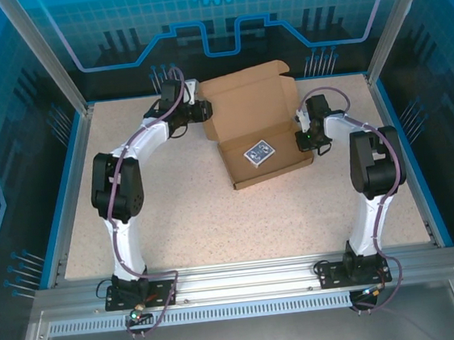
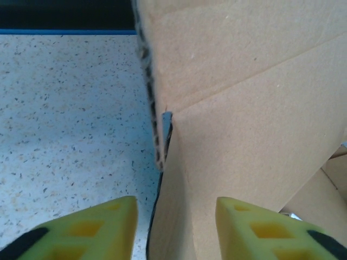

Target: Fold the paper box

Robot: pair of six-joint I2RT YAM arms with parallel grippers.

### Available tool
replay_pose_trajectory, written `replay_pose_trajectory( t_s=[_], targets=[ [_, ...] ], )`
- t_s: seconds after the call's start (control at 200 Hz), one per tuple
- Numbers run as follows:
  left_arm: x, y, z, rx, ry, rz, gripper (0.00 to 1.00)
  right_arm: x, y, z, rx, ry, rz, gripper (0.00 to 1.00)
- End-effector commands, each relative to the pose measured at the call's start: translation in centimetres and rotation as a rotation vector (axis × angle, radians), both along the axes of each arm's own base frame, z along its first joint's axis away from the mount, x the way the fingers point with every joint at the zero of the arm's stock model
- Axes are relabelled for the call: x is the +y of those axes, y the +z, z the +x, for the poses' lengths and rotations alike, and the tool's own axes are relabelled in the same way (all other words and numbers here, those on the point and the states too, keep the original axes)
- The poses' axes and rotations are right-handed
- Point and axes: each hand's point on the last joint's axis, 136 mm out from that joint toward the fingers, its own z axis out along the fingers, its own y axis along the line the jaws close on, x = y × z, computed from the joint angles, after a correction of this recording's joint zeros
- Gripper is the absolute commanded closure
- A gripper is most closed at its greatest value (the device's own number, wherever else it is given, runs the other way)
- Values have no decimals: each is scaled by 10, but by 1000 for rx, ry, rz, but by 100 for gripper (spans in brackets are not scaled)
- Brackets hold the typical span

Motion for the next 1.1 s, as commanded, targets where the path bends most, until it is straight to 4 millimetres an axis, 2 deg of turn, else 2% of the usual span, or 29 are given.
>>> replay_pose_trajectory(
  t_s=[0.0, 0.11, 0.36, 0.465, 0.655, 0.79, 0.915, 1.016, 1.096],
  targets=[
    [-4, 6, 2, 0, -39, -15, 67, -2, -4, -3, 15, -12, 10, 83],
    [-4, 7, 1, -11, -56, 3, 78, -2, -4, -2, 15, -12, 12, 83],
    [-8, 19, -1, -97, -147, 68, 87, -1, -1, -3, 9, -11, 13, 83],
    [-9, 21, -4, -134, -202, 123, 90, 0, 8, -3, -17, -8, 14, 76],
    [-11, 29, -10, -207, -301, 204, 92, 3, 53, 2, -161, -12, 12, 60],
    [-18, 36, -13, -252, -372, 216, 92, 10, 92, 6, -290, -12, 42, 54],
    [-23, 41, -13, -270, -406, 215, 92, 7, 123, 15, -402, -12, 44, 49],
    [-23, 41, -11, -267, -404, 212, 92, -1, 136, 26, -437, -20, 49, 44],
    [-23, 42, -12, -264, -397, 204, 92, -5, 137, 34, -430, -18, 74, 43]
  ],
)
